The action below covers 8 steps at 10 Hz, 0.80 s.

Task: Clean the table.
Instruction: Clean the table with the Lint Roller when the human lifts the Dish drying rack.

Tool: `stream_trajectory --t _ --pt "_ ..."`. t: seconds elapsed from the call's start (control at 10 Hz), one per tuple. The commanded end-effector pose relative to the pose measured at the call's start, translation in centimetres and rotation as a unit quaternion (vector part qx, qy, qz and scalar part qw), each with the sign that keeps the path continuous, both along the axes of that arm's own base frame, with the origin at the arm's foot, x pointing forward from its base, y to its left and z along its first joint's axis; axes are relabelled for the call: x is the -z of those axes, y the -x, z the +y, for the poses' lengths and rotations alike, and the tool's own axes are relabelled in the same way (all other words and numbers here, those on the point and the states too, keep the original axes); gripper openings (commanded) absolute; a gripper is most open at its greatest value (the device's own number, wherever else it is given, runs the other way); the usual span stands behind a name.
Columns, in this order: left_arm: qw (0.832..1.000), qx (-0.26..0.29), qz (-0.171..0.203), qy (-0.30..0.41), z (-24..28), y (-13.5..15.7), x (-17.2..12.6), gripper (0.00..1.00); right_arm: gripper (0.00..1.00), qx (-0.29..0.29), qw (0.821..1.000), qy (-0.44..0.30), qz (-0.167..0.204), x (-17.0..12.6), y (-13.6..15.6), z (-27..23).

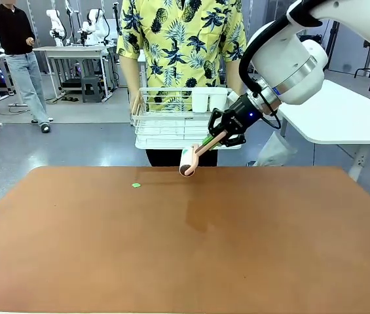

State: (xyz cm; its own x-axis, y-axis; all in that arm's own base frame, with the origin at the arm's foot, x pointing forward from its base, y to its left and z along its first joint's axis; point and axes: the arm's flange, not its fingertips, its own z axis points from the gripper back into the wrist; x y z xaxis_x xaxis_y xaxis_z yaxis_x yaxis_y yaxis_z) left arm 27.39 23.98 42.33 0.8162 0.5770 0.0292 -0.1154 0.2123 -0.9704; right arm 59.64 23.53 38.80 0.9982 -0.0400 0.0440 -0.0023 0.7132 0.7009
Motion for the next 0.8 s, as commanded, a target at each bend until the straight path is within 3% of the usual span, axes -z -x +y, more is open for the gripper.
stream_trajectory --t 0.0,0.2,0.7 --pt "1.0 0.006 -0.008 0.001 0.2 0.4 0.1 1.0 0.21 -0.004 1.0 0.01 0.02 0.9 -3.8 1.9" --pt "1.0 0.006 -0.008 0.001 0.2 0.4 0.1 1.0 0.21 0.004 0.998 0.002 0.058 3.3 -6.5 3.7" --pt "1.0 0.006 -0.008 0.001 0.2 0.4 0.1 1.0 0.21 -0.011 0.998 0.011 0.06 6.1 -7.7 7.3"
